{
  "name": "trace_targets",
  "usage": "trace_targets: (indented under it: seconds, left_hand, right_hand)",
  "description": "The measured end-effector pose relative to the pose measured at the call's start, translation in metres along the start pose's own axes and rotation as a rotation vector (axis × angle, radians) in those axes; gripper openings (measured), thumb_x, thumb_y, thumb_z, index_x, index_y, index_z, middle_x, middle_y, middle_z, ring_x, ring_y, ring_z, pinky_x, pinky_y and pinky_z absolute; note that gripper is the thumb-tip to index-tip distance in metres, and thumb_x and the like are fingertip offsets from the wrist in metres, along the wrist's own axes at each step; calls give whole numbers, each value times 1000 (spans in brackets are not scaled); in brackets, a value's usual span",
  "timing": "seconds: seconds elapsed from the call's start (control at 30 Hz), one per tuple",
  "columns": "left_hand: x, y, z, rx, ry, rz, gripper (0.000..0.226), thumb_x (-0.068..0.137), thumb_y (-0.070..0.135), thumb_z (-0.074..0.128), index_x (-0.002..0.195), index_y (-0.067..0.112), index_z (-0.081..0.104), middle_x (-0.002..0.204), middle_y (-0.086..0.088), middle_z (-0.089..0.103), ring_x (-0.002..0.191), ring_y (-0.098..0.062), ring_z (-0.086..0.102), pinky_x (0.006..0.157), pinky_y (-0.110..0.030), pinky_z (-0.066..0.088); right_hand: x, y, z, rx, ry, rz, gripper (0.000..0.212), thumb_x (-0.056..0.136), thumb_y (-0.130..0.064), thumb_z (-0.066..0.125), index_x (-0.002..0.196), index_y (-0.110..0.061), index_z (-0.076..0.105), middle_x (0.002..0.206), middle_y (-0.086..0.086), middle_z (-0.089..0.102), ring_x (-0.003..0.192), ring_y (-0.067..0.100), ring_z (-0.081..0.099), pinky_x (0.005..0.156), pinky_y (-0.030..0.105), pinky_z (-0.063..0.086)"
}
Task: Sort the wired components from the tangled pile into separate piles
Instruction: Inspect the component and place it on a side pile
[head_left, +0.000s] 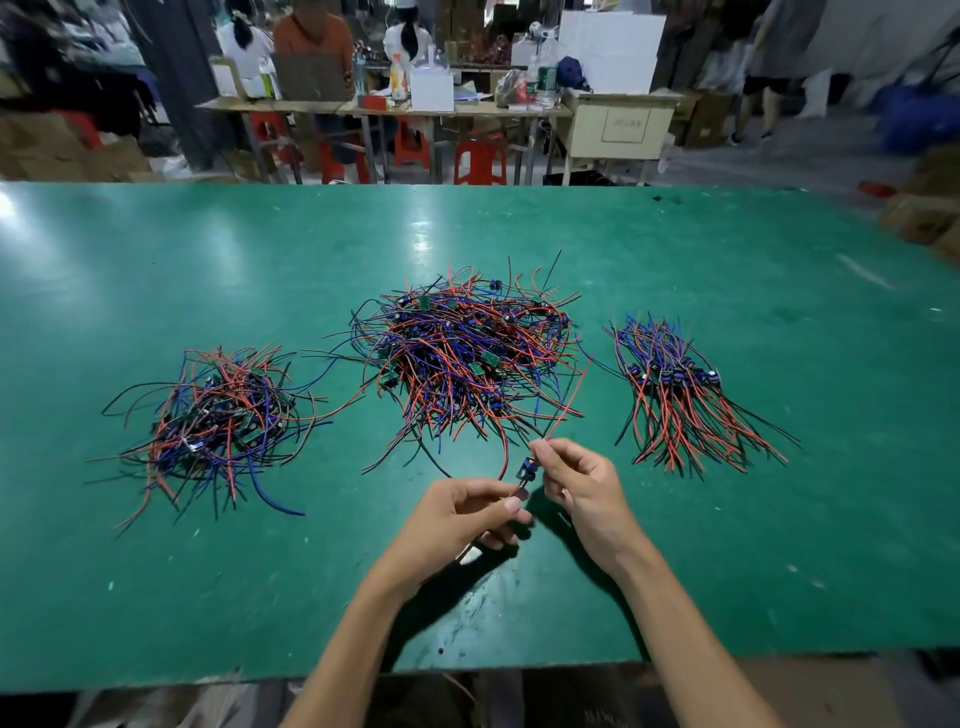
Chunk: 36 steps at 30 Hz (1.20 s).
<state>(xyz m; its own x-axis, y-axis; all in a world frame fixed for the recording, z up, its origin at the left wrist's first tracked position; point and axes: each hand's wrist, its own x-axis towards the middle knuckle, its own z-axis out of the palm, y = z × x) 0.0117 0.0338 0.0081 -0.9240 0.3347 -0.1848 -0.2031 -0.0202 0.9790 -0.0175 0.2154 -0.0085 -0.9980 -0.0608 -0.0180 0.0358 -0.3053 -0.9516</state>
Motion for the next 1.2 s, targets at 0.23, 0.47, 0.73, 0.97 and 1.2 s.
trace_targets:
  seconds: [0.23, 0.47, 0.73, 0.97, 1.2]
  left_hand:
    - [11, 13, 4, -141, 1, 34, 26, 96, 23, 64, 118, 11, 71, 107, -14, 76, 98, -30, 75, 82, -27, 59]
    - [20, 2, 22, -178, 88, 98, 23, 100, 12, 59, 117, 6, 73, 106, -17, 76, 91, -28, 75, 76, -27, 60]
    - [17, 3, 25, -149, 181, 72, 22, 98, 14, 61, 85, 7, 77, 83, -13, 76, 68, -27, 74, 57, -29, 60]
    - [19, 1, 25, -196, 288, 112, 16, 96, 13, 66, 89, 9, 81, 77, -16, 74, 61, -28, 73, 53, -29, 58]
    - [26, -5, 23, -185, 387, 120, 24, 95, 8, 65, 77, 2, 79, 50, -17, 59, 38, -19, 54, 37, -20, 41]
  right_hand:
    - [-6, 3, 13, -72, 50, -62, 13, 84, -20, 77, 92, -10, 79, 78, 2, 75, 62, 5, 64, 56, 16, 52]
    - [-4, 5, 14, -120, 203, -60, 13, 82, -21, 82, 84, -9, 77, 99, 9, 66, 77, 21, 67, 70, 38, 60]
    - [-7, 4, 16, -308, 167, -171, 8, 91, -15, 76, 88, -18, 82, 106, 13, 59, 80, 14, 62, 72, 23, 56]
    - [-5, 9, 26, -263, 139, -132, 18, 97, -6, 64, 100, -16, 79, 110, 9, 69, 92, 10, 71, 81, 27, 57]
    - [-4, 11, 43, -227, 171, -101, 21, 101, -12, 59, 88, -14, 75, 72, 0, 68, 40, 16, 53, 41, 22, 46]
